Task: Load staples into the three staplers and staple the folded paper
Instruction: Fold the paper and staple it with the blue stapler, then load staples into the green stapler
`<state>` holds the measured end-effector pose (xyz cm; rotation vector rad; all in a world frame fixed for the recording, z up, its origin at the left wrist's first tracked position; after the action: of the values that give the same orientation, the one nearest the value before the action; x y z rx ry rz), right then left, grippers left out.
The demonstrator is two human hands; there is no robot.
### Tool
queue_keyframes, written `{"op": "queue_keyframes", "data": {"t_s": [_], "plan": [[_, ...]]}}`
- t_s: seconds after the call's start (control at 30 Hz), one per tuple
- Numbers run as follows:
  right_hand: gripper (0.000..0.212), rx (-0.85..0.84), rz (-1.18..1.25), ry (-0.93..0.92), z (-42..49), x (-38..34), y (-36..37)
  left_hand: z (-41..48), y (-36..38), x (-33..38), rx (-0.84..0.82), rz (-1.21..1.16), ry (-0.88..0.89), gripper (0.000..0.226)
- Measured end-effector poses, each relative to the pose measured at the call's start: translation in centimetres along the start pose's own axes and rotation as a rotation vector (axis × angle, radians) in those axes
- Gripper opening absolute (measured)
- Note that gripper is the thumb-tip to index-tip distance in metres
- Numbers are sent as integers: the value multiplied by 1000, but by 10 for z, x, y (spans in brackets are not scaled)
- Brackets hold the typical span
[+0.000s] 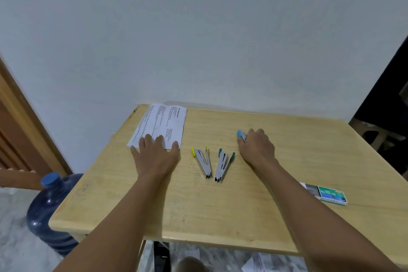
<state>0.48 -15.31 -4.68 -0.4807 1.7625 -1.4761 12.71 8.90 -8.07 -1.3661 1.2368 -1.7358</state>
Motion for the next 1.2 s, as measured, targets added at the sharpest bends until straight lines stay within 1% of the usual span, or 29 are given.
{"op": "queue_keyframes", "data": {"t_s": [0.1, 0.13, 0.17, 0.23, 0.3, 0.37, 0.47, 0.67, 0.87, 0.93, 0.97, 1.0, 1.07, 1.13, 1.2], "plan": [[56, -91, 73, 45, 6, -2, -4, 0, 0, 0, -25, 26, -11, 63], [60, -130, 102, 40, 2, 0, -5, 0, 1, 0, -29, 30, -15, 63], [60, -153, 124, 19, -4, 3, -6, 1, 2, 0, -28, 29, -18, 61], [47, -163, 129, -45, -20, 9, -7, 0, 2, 1, -4, 30, -11, 56], [32, -151, 136, -73, -31, 13, -9, 1, 3, 2, 21, 45, 40, 51], [27, -101, 171, -82, -31, 14, -10, 2, 3, 3, 24, 19, 90, 44], [26, -54, 202, -105, -18, 9, -10, 2, 3, 2, 21, -45, 82, 42], [26, 16, 65, -73, 31, -6, -6, 1, 1, 2, 51, -69, 85, 41], [30, -11, 62, -43, 59, -13, -6, -2, -2, 4, 75, -83, 87, 39], [26, -30, 111, -55, 55, -14, -8, -2, -2, 3, 70, -80, 84, 39], [27, -28, 152, -66, 50, -14, -10, -2, -2, 3, 67, -82, 84, 39], [32, -23, 196, -72, 42, -14, -12, -2, -1, 2, 63, -83, 84, 39], [50, -46, 270, -49, 19, -13, -18, -1, -1, 1, 60, -78, 80, 40], [58, -139, 303, -10, -11, -10, -21, 0, 0, 1, 64, -68, 81, 40], [58, -261, 279, 12, -41, -10, -15, 1, 0, 1, 72, -62, 87, 39]]}}
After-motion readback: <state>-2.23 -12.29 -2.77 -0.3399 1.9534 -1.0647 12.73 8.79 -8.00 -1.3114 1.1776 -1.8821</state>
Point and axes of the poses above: each hand's wrist, its own z-axis towards the middle knuckle, its own y-axis out of the palm, x = y × z, the point moved 2 cm from there along z, towards the middle knuckle, and after that the axes turned 9 degrees about -x, right-handed, at the moved point
